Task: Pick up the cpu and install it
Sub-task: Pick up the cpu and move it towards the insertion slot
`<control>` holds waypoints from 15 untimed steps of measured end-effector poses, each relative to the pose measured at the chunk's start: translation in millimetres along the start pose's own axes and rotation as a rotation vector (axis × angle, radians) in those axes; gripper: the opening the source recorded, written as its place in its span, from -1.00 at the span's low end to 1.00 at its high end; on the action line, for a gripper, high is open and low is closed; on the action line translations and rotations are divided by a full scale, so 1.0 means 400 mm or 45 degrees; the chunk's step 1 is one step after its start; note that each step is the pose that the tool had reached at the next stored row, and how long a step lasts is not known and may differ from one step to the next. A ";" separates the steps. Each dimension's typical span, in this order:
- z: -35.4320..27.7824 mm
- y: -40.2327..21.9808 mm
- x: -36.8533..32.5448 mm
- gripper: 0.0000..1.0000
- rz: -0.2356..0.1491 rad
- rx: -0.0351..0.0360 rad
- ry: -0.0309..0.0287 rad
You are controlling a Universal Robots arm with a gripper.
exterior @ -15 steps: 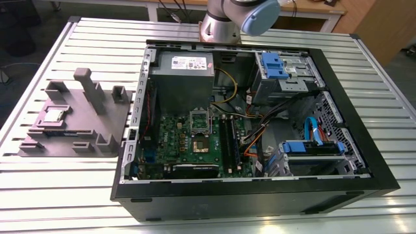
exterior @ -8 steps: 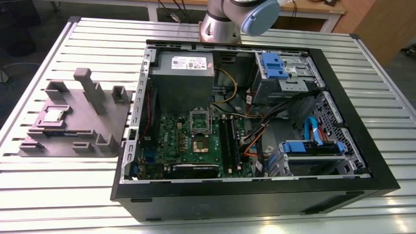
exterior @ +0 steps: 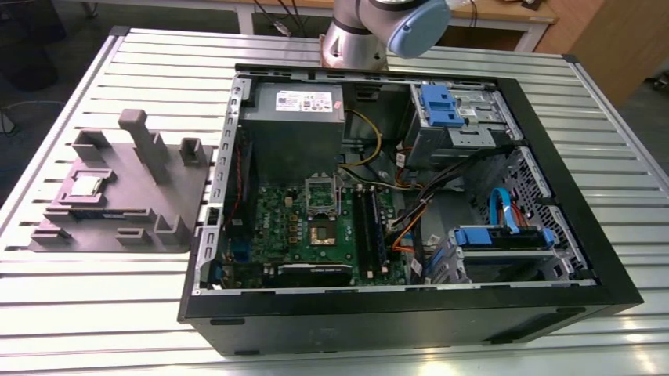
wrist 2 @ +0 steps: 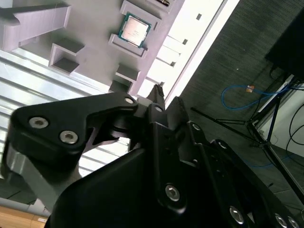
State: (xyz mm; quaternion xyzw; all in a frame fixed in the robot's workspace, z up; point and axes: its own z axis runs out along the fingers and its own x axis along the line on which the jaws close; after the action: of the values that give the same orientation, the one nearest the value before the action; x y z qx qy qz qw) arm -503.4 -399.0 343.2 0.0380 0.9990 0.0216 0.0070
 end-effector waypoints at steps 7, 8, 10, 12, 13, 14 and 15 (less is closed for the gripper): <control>0.000 0.000 0.002 0.05 0.000 0.0000 0.0000; 0.000 0.000 0.003 0.16 0.000 0.0000 0.0001; 0.002 0.000 -0.002 0.16 0.000 -0.0001 0.0001; 0.006 0.001 -0.017 0.29 -0.004 0.0000 0.0008; 0.009 0.002 -0.025 0.29 -0.007 -0.0001 0.0016; 0.011 0.002 -0.031 0.29 -0.009 0.0001 0.0024; 0.012 0.002 -0.033 0.29 -0.009 0.0000 0.0023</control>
State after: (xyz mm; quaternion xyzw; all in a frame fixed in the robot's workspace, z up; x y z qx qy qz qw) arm -490.3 -398.9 338.5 0.0344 0.9992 0.0216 0.0062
